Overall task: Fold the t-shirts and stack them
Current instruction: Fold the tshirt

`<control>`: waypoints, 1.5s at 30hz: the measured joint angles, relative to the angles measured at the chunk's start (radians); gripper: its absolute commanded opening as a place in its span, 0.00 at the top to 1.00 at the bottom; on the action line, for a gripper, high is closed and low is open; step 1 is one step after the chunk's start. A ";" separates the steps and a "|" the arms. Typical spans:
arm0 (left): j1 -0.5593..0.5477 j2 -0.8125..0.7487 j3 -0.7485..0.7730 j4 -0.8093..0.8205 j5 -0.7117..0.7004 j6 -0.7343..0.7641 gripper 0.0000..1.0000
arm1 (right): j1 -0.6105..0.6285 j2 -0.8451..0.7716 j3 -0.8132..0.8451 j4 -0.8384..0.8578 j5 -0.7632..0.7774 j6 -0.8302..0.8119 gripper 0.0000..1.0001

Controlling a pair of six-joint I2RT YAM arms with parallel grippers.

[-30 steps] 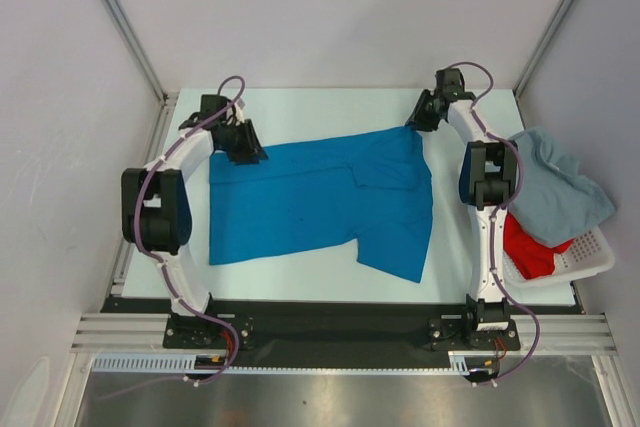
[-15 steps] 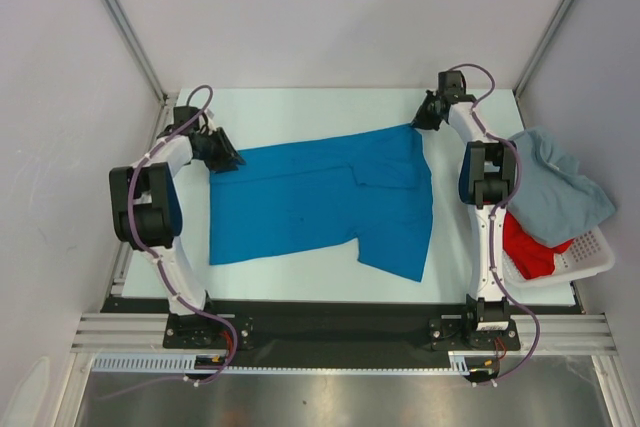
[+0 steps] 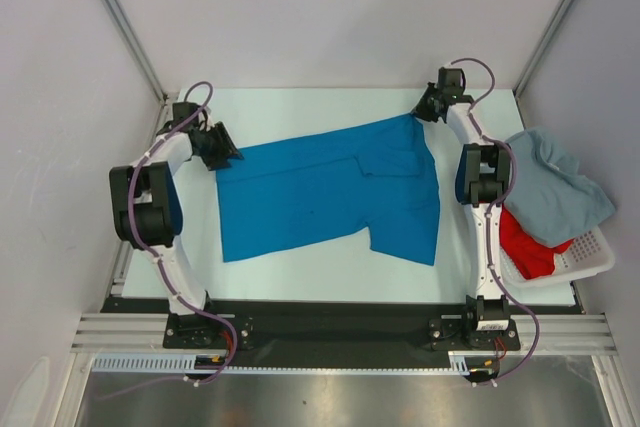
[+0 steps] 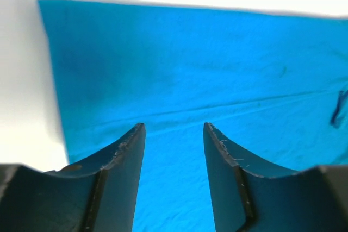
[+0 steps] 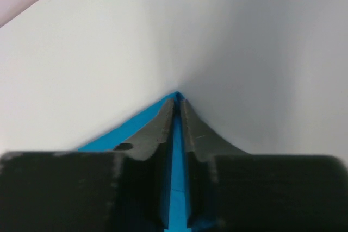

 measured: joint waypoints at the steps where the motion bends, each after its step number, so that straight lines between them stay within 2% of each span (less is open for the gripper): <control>1: 0.000 -0.010 -0.002 -0.008 -0.010 0.003 0.46 | 0.000 0.005 0.012 -0.002 0.006 0.004 0.73; 3: -0.002 -0.050 -0.027 -0.024 -0.033 0.011 0.45 | -0.001 0.010 0.037 -0.016 0.016 0.014 0.64; 4: -0.005 -0.082 -0.053 -0.026 -0.044 0.015 0.44 | -0.002 0.010 0.048 -0.024 0.021 0.013 0.55; 7: -0.014 -0.209 -0.150 -0.055 -0.077 0.018 0.44 | -0.006 0.000 0.070 -0.058 0.045 0.011 0.41; 10: -0.037 -0.367 -0.264 -0.076 -0.110 0.012 0.44 | -0.006 -0.037 0.070 -0.148 0.087 -0.006 0.36; 13: -0.066 -0.507 -0.368 -0.094 -0.129 -0.005 0.45 | -0.003 -0.117 0.064 -0.269 0.144 -0.030 0.35; 15: -0.088 -0.584 -0.427 -0.114 -0.145 -0.019 0.45 | 0.005 -0.212 0.035 -0.344 0.191 -0.045 0.36; 19: -0.105 -0.704 -0.526 -0.154 -0.163 -0.039 0.44 | 0.050 -0.495 -0.176 -0.418 0.248 -0.067 0.40; 25: -0.118 -0.823 -0.637 -0.207 -0.196 -0.109 0.43 | 0.207 -0.944 -0.686 -0.442 0.248 -0.068 0.45; 27: -0.125 -0.851 -0.663 -0.227 -0.207 -0.145 0.44 | 0.264 -1.025 -0.830 -0.443 0.237 -0.059 0.46; 29: -0.127 -0.870 -0.681 -0.244 -0.223 -0.181 0.44 | 0.304 -1.094 -0.986 -0.452 0.206 -0.040 0.52; 34: -0.127 -0.914 -0.729 -0.272 -0.256 -0.276 0.49 | 0.313 -1.295 -1.335 -0.479 0.130 0.042 0.58; 37: -0.127 -0.960 -0.776 -0.280 -0.281 -0.329 0.51 | 0.311 -1.456 -1.463 -0.485 0.116 0.085 0.64; 40: -0.127 -0.964 -0.792 -0.302 -0.306 -0.369 0.55 | 0.306 -1.560 -1.498 -0.497 0.115 0.108 0.68; 45: -0.127 -0.937 -0.792 -0.315 -0.369 -0.407 0.56 | 0.251 -1.566 -1.498 -0.502 0.115 0.113 0.71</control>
